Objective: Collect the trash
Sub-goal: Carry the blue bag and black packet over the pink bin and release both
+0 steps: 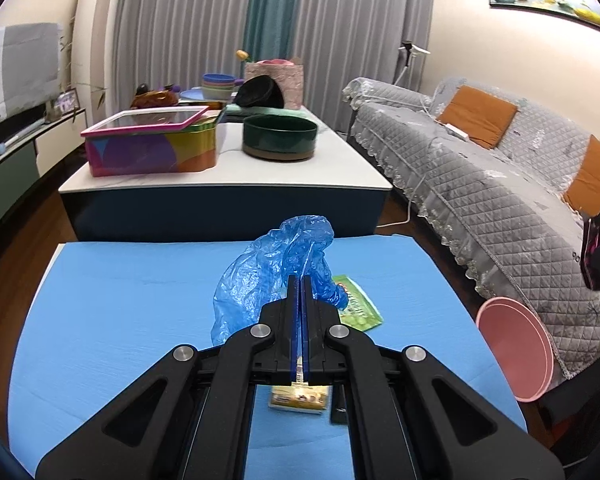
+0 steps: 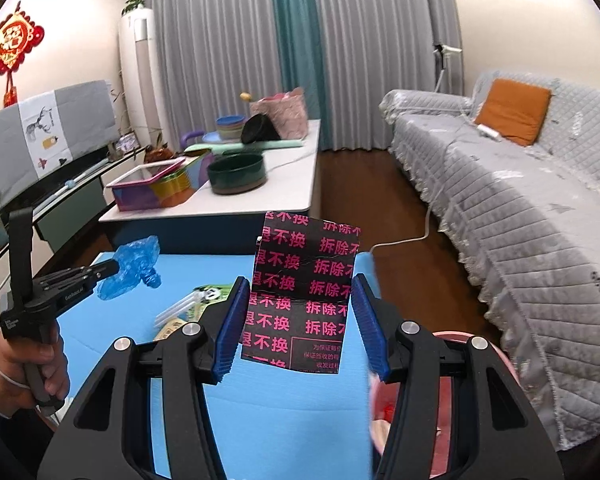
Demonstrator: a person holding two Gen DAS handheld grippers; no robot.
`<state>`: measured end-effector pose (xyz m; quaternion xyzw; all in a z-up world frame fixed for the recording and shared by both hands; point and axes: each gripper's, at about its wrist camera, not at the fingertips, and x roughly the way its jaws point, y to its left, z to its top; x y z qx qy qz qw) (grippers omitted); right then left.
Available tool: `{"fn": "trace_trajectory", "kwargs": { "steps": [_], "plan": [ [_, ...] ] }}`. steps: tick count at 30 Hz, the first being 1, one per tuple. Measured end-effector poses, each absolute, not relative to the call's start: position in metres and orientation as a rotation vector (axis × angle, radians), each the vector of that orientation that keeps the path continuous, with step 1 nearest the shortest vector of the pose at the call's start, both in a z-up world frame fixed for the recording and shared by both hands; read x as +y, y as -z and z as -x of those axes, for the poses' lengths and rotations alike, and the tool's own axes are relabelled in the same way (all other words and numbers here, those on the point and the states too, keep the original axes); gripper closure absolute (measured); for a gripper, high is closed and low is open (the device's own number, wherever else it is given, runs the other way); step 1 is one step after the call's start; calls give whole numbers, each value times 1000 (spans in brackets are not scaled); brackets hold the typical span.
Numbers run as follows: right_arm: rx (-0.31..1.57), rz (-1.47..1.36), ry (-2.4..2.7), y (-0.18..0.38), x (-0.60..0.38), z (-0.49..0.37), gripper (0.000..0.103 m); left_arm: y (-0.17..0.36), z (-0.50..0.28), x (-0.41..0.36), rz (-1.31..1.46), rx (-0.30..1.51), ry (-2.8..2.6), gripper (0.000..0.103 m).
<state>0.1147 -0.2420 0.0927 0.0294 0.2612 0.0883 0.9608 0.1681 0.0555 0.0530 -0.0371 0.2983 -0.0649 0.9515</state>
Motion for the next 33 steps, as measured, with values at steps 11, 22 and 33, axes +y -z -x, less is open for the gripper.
{"fn": "trace_trajectory", "kwargs": {
  "steps": [11, 22, 33],
  "plan": [
    [552, -90, -69, -62, -286, -101, 50, -47, -145, 28, 44, 595, 172, 102],
    [543, -86, -24, -55, -315, -92, 50, -51, -136, -5, 42, 611, 199, 102],
    [523, -185, 7, -59, -358, -86, 50, -54, -144, -65, 52, 638, 254, 102]
  ]
}}
